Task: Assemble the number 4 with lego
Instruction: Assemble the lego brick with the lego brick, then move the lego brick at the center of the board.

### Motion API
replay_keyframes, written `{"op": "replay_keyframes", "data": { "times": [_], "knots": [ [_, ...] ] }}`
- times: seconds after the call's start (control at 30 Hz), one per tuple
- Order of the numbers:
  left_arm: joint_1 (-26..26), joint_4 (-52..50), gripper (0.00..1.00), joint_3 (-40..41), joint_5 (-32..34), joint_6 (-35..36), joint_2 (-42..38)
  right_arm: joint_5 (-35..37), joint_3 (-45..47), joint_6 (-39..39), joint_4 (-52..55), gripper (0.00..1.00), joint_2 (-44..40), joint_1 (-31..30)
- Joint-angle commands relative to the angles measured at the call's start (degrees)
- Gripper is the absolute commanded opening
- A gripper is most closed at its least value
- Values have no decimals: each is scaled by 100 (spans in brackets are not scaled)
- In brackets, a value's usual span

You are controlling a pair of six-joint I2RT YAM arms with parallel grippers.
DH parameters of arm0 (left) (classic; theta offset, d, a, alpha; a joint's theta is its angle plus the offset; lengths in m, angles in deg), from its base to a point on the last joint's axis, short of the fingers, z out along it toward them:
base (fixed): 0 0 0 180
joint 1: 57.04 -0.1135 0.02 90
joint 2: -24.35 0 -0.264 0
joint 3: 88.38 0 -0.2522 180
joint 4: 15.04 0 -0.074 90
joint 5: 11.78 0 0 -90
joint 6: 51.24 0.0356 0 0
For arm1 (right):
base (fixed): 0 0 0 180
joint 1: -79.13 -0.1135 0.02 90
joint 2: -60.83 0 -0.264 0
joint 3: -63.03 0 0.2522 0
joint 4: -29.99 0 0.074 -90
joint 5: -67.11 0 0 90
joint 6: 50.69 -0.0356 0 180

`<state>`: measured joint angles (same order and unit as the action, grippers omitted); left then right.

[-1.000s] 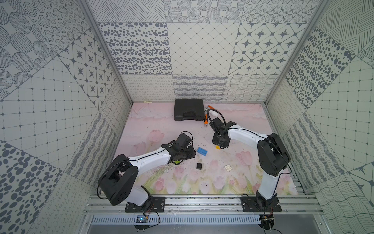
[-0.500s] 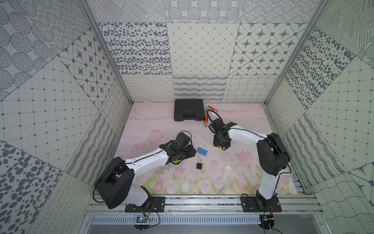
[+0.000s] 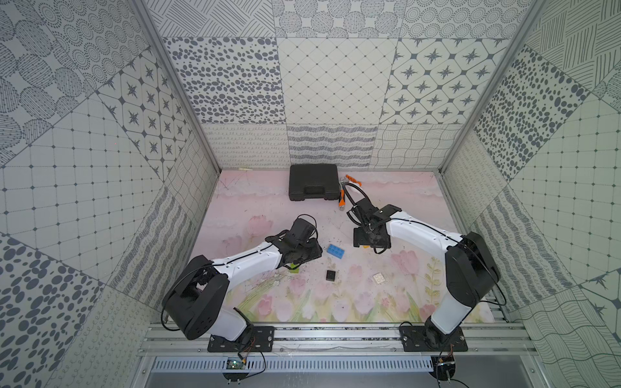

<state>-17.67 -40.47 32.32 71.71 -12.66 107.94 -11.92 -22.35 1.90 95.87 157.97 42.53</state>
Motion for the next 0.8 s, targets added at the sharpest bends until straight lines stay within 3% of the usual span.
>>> {"op": "replay_keyframes", "data": {
  "times": [0.0, 0.1, 0.17, 0.37, 0.77],
  "knots": [
    [-62, -174, 44, -14, 241, -83, 63, -292, 125, 15, -295, 82, -245, -411],
    [-123, -294, 38, -57, 273, -127, 157, -668, 33, -192, -550, 56, 39, -677],
    [-163, -326, 36, -41, 315, -166, 145, -725, -108, -240, -579, 47, 349, -766],
    [-300, -399, 34, -62, 431, -72, 130, -507, -424, -184, -539, 43, 987, -843],
    [-534, -400, 31, -142, 335, 24, 394, -113, -885, 122, -542, 45, 1604, -849]
  ]
}}
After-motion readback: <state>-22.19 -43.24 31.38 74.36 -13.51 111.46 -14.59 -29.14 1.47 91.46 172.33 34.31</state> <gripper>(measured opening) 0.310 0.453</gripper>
